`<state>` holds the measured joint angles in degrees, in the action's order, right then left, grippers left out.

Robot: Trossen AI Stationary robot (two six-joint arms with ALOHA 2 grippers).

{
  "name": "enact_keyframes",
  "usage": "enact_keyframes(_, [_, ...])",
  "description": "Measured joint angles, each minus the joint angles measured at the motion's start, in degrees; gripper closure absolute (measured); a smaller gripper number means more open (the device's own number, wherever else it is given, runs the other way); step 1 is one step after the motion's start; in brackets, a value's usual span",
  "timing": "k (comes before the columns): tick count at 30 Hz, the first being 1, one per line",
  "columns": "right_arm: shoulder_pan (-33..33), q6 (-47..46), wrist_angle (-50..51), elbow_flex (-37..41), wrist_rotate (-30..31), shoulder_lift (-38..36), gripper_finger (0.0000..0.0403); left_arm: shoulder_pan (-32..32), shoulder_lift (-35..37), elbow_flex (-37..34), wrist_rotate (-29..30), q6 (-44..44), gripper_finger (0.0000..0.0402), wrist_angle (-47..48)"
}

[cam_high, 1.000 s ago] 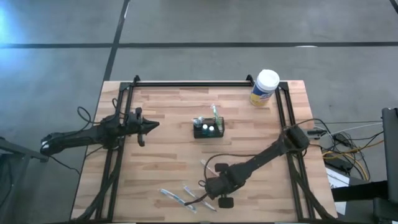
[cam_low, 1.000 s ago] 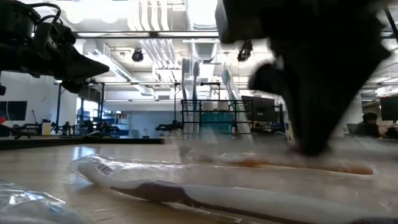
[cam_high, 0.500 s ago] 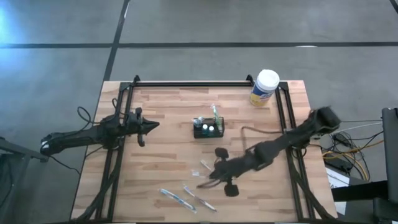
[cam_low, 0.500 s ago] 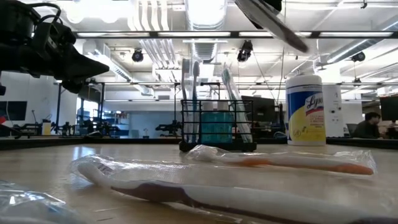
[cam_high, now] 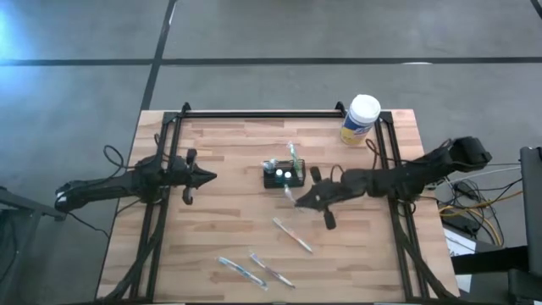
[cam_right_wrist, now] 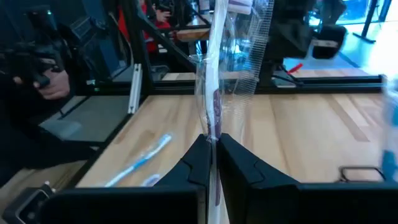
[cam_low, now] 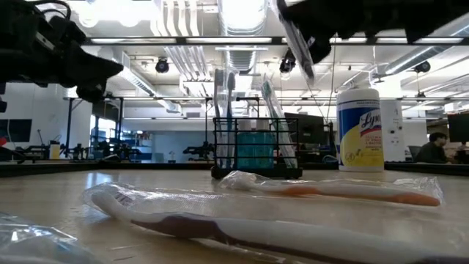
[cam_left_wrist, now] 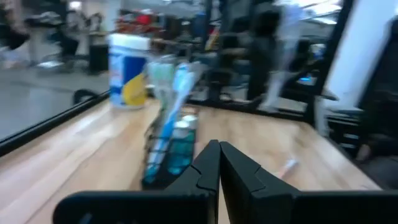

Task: Pick & Place toothbrushing station
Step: Put the right purple toothbrush into the wire organizer

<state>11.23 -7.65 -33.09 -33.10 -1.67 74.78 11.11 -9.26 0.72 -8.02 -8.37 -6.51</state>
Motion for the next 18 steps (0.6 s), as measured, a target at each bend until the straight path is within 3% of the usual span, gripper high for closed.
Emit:
enact_keyframes(7, [-2.8, 3.81, -10.82, 6.06, -2.05, 1.25, 0.039, 0.03, -0.07, -0.05, -0.4, 2.01, 0.039, -4.54])
enact_keyframes(18, [-5.39, 11.42, -28.88, 8.76, -2.03, 10.52, 0.039, -0.09, -3.64, -0.12, -4.05, -1.99, 0.0397, -7.08])
